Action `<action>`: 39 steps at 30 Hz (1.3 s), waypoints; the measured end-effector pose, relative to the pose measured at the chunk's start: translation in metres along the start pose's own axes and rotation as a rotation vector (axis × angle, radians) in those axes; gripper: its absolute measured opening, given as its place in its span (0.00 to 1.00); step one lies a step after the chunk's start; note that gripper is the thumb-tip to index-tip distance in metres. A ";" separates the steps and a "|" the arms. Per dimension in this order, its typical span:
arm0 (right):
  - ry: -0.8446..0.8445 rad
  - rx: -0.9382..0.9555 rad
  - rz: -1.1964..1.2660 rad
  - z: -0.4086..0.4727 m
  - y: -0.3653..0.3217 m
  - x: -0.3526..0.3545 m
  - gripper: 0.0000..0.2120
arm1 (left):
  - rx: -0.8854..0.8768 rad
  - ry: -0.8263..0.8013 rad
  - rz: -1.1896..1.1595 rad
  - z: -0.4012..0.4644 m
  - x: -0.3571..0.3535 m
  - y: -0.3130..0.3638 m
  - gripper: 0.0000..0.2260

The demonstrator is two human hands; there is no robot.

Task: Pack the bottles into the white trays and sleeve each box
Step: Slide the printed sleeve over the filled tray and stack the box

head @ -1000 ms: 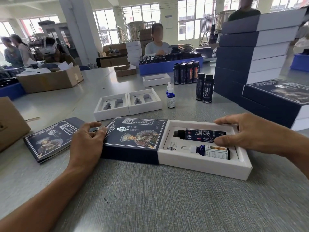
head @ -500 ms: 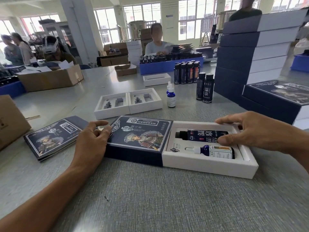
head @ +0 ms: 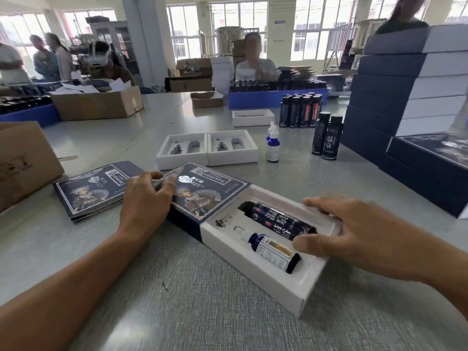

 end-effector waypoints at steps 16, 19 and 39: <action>-0.086 0.188 0.178 -0.014 -0.053 -0.023 0.41 | 0.025 -0.211 -0.086 -0.008 -0.017 0.011 0.24; -0.054 0.181 0.191 -0.014 -0.055 -0.024 0.42 | 0.024 -0.222 -0.103 -0.008 -0.021 0.012 0.24; 0.047 0.126 0.065 0.004 -0.034 -0.028 0.43 | -0.085 -0.356 -0.071 -0.043 -0.040 0.039 0.21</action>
Point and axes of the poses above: each hand's wrist, its own z-axis towards the middle knuckle, its own x-axis out of the back of the hand, y = z × x, the point moved 10 cm from there along z, towards the middle knuckle, and after that the axes turned 9 degrees about y, right-handed, at the moved point
